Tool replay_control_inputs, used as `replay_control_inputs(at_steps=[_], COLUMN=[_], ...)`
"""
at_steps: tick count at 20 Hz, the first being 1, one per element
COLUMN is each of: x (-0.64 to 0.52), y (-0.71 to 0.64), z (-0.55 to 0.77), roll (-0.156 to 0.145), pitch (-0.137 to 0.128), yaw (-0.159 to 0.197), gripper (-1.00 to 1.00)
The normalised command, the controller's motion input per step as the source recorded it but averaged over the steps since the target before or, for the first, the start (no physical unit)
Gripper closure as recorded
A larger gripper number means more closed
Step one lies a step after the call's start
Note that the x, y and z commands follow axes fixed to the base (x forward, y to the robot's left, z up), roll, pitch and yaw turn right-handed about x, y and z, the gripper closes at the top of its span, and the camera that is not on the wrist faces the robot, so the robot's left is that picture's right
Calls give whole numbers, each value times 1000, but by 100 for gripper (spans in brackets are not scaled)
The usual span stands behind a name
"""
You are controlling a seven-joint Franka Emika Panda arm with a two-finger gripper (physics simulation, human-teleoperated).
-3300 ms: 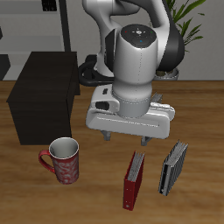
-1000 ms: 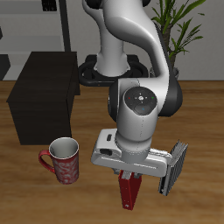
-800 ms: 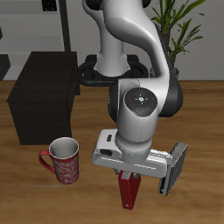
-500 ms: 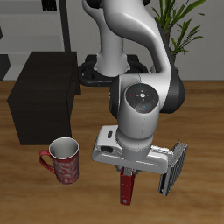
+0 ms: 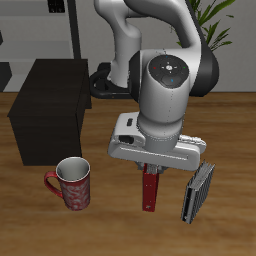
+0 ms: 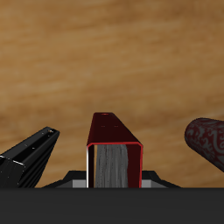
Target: Place the red book flat on top of the shelf
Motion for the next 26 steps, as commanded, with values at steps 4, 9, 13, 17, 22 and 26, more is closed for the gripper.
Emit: replay_control_inputs(at_steps=[4, 9, 13, 17, 22, 26], x=[-359, -538, -480, -414, -556, -354], y=[86, 38, -156, -155, -107, -28], z=[323, 569, 594, 425, 459, 208], roll=[0, 7, -16, -13, 6, 22], pitch=[-9, -78, -72, -66, -119, -49], yaw=[1, 16, -11, 1, 50, 16], gripper=[100, 100, 100, 100, 100, 100])
